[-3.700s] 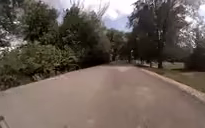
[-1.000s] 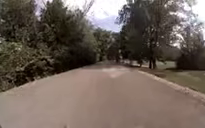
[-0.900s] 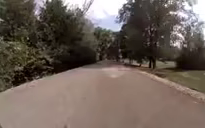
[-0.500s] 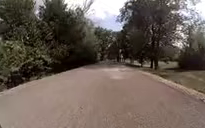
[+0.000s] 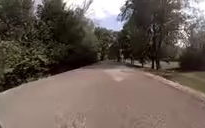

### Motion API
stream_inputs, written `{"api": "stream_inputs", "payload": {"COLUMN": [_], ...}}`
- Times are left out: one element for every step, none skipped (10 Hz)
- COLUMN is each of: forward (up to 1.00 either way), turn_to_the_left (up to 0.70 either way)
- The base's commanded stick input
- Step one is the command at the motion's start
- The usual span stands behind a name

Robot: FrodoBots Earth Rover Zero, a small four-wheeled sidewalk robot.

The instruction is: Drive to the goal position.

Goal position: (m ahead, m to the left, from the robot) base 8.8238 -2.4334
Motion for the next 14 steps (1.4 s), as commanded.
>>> {"api": "stream_inputs", "payload": {"forward": [0.7, 0.7, 0.7, 0.7, 0.7, 0.7, 0.7, 0.7, 0.7, 0.7, 0.7, 0.7, 0.7, 0.7], "turn_to_the_left": [0.0, 0.0, 0.0, 0.0, 0.0, 0.0, 0.0, 0.0, 0.0, 0.0, 0.0, -0.07, -0.35, -0.35]}}
